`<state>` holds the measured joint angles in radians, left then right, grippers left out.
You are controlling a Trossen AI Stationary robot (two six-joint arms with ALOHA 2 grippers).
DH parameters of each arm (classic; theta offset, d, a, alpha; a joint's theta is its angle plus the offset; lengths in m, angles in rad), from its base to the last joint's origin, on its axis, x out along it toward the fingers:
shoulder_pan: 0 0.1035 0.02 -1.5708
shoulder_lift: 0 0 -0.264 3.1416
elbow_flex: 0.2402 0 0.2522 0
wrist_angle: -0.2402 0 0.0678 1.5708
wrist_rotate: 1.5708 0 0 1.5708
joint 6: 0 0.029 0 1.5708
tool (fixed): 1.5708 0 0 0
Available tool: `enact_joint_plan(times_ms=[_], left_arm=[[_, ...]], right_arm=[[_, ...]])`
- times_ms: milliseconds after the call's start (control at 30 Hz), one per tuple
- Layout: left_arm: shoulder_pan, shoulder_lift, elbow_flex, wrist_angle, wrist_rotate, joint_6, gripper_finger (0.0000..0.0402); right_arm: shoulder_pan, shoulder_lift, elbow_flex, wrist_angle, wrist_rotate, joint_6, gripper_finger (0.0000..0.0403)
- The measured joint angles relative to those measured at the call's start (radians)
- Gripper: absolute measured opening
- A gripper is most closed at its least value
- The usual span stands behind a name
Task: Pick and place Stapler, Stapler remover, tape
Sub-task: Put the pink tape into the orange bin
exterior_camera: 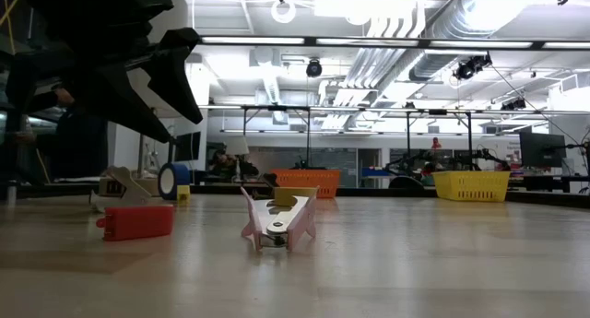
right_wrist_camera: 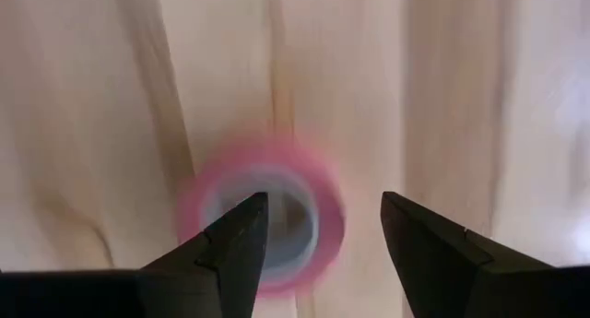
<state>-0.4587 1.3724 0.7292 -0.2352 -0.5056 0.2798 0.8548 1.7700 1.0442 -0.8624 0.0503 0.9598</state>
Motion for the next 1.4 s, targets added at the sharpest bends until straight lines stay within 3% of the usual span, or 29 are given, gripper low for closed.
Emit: enact_joint_plan(times_ms=[200, 533, 933, 1167, 1400], left_arm=[[0.0, 0.0, 0.0, -0.001, 0.0, 0.0, 0.0223], [0.0, 0.0, 0.0, 0.0, 0.0, 0.0, 0.0223], [0.0, 0.0, 0.0, 0.0, 0.0, 0.0, 0.0223], [0.0, 0.0, 0.0, 0.0, -0.001, 0.0, 0.0223], [0.0, 0.0, 0.0, 0.0, -0.002, 0.001, 0.0223]], right_arm=[[0.012, 0.006, -0.005, -0.068, -0.04, 0.001, 0.02], [0.01, 0.004, -0.002, -0.081, 0.031, 0.078, 0.0183], [0.003, 0.003, 0.0, -0.084, 0.064, 0.087, 0.0044], [-0.094, 0.001, 0.0, -0.067, 0.149, 0.034, 0.0027], [-0.287, 0.001, 0.0, 0.015, 0.287, -0.166, 0.0027]])
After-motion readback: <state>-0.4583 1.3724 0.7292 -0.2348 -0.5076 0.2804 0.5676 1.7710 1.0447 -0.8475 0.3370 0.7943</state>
